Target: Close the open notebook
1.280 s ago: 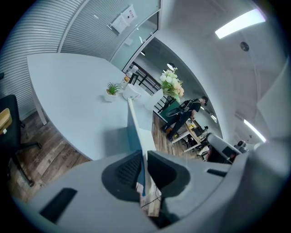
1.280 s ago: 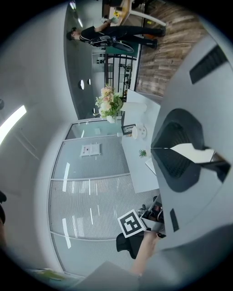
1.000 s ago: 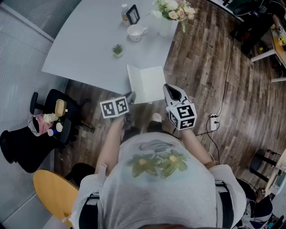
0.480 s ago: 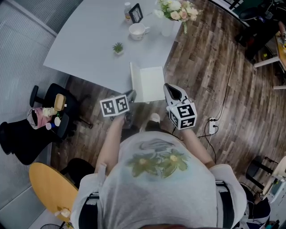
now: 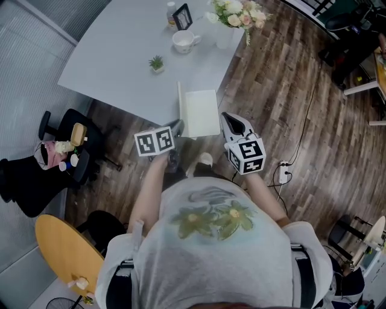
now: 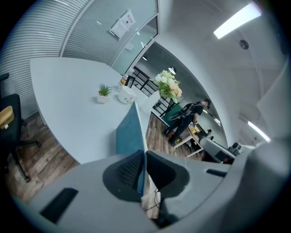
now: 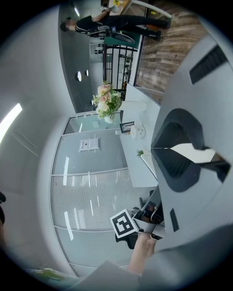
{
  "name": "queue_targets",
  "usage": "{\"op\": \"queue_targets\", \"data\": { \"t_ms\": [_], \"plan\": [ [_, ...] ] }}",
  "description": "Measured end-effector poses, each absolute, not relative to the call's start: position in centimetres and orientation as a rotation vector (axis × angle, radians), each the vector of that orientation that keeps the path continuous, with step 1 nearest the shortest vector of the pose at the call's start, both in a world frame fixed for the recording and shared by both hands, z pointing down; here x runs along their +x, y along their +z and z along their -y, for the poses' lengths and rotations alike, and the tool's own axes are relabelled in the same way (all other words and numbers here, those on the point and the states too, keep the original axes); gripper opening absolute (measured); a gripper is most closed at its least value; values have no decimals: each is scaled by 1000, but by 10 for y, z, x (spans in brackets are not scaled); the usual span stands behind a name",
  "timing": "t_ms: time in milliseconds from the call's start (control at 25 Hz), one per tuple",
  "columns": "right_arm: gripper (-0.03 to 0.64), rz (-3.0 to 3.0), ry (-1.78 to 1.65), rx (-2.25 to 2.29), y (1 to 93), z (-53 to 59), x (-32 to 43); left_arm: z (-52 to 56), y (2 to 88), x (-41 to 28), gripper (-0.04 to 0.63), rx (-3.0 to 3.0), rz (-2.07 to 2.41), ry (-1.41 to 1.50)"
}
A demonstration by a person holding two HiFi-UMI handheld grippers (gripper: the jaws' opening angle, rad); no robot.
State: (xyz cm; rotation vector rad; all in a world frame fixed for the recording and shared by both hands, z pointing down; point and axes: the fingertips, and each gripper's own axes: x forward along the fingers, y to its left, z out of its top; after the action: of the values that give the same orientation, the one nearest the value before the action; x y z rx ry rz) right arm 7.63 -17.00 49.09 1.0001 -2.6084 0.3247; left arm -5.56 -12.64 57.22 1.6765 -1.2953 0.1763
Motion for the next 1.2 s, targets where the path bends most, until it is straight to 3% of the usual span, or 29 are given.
{"op": "queue_targets", "data": {
  "t_ms": [1200],
  "plan": [
    [18, 2597, 353, 1056, 495, 175, 115, 141, 577, -16, 34, 1705, 1262, 198]
  ]
}}
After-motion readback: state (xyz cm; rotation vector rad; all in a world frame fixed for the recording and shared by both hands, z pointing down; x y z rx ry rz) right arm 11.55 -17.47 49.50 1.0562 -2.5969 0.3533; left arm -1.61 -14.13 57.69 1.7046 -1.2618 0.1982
